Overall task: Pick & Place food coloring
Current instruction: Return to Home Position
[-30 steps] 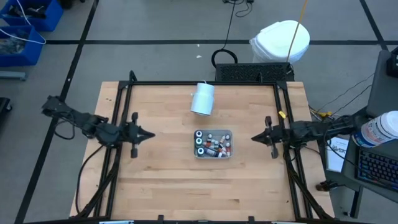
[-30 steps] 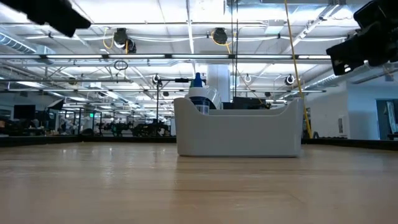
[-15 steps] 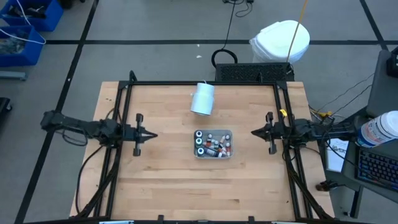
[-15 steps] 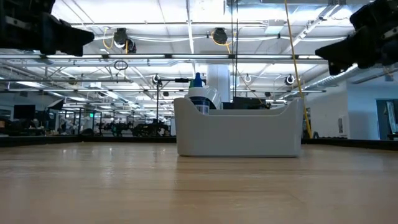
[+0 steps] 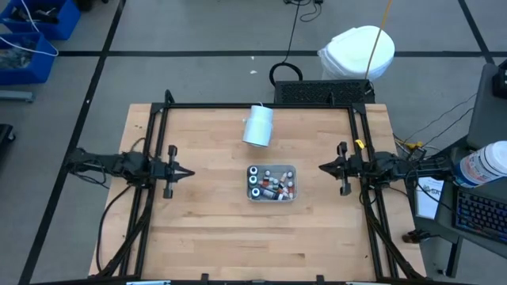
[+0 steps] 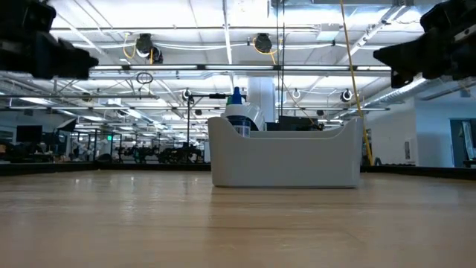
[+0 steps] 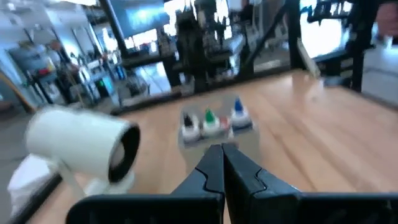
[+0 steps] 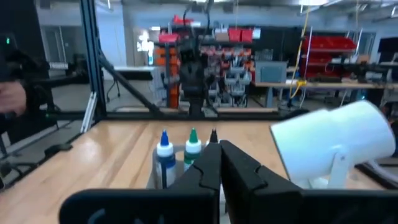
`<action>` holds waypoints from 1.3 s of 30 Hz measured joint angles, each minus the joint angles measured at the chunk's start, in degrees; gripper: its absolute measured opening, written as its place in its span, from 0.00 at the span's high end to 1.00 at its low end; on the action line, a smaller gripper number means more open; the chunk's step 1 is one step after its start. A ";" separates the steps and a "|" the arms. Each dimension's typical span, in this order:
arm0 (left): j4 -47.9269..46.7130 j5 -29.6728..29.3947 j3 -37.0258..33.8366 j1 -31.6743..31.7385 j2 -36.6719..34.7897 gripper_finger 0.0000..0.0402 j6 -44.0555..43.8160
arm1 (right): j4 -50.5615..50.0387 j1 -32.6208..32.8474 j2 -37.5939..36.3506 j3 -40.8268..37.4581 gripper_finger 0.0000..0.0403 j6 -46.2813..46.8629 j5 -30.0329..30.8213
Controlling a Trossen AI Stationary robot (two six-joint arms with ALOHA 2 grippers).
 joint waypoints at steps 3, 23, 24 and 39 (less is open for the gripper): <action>1.44 0.36 -1.74 -0.07 0.18 1.00 -0.67 | -0.38 -0.18 0.02 -0.85 1.00 0.68 0.14; 5.13 0.30 -2.80 0.07 1.57 0.94 -5.87 | 0.70 -1.01 0.35 -1.05 1.00 -7.02 0.04; 5.11 0.36 -2.82 0.07 1.57 0.94 -7.61 | 0.70 -1.01 0.35 -1.07 1.00 -6.13 0.05; 5.20 0.29 -2.84 0.07 1.57 0.94 -12.37 | 0.71 -0.98 0.35 -1.09 1.00 0.00 0.04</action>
